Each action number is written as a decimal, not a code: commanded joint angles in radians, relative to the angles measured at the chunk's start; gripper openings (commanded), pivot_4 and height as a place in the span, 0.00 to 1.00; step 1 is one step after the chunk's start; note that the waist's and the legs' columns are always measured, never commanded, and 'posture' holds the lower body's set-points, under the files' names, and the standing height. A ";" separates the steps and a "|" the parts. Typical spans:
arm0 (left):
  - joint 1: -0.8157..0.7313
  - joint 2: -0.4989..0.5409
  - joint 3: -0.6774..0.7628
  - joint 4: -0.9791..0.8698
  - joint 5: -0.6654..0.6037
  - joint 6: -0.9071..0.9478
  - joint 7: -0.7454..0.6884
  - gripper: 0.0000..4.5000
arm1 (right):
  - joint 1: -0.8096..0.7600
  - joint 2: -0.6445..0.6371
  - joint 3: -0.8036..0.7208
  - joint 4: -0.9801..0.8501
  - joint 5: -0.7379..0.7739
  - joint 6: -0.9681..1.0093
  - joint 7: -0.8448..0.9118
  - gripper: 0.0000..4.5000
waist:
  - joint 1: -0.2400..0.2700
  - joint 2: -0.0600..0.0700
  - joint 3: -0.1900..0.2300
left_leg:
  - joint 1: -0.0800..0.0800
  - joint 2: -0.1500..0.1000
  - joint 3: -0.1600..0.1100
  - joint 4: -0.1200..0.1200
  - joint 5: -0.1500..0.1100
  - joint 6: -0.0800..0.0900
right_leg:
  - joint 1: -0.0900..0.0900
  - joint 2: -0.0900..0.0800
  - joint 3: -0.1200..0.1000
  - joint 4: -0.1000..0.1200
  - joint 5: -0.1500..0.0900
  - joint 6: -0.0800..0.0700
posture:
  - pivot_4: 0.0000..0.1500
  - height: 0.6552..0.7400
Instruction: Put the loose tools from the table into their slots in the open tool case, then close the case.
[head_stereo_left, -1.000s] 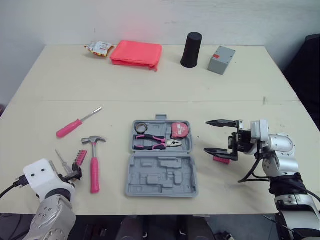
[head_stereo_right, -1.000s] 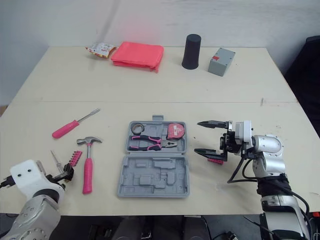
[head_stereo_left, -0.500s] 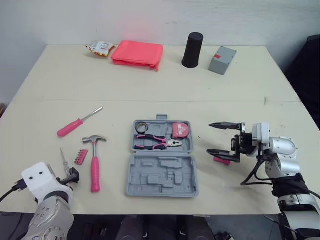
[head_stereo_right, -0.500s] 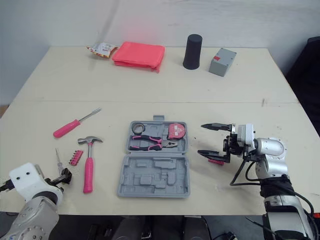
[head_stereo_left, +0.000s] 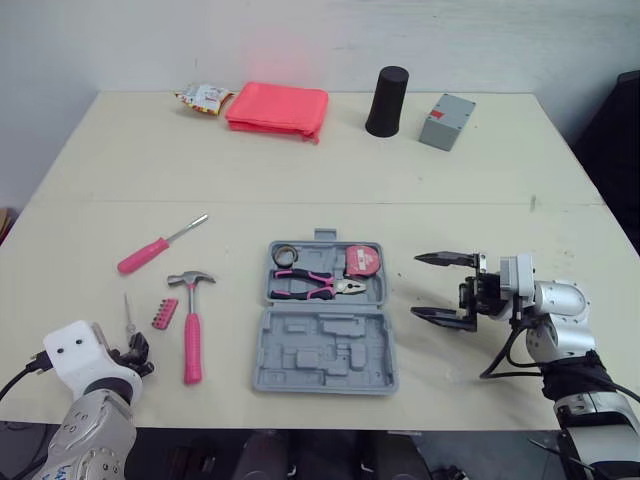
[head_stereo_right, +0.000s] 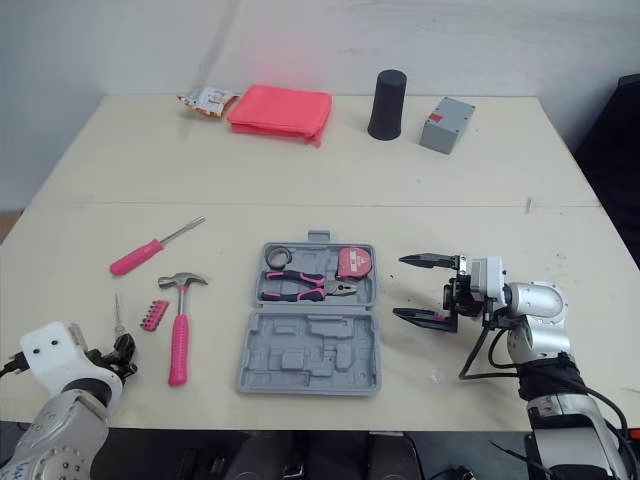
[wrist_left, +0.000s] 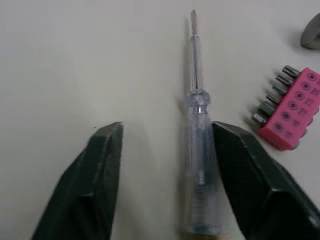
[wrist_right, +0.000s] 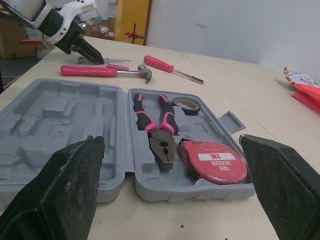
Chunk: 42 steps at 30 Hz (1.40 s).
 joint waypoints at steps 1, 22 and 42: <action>0.044 -0.001 0.003 0.076 0.021 -0.009 -0.020 0.23 | 0.002 -0.015 -0.010 -0.037 0.041 -0.010 0.050 1.00 | 0.000 0.001 -0.001 | 0.000 0.001 0.001 0.000 0.000 -0.001 | 0.000 0.000 0.000 0.000 0.000 0.000 | 1.00 1.00; -0.043 0.812 -0.051 -0.044 -0.402 -0.375 -0.927 0.01 | 0.082 -0.150 -0.152 -0.236 -0.016 0.099 -0.023 1.00 | -0.004 -0.002 0.002 | -0.002 0.010 0.005 0.000 -0.005 -0.005 | -0.004 0.007 0.001 -0.007 0.001 -0.007 | 1.00 1.00; -0.617 0.916 -1.010 0.263 0.232 -0.548 -1.129 0.01 | 0.239 -0.175 -0.165 -0.630 -0.045 0.405 -0.211 1.00 | -0.018 0.004 0.004 | -0.003 0.012 0.013 -0.002 0.000 0.000 | -0.010 0.019 0.006 -0.004 0.002 -0.008 | 1.00 1.00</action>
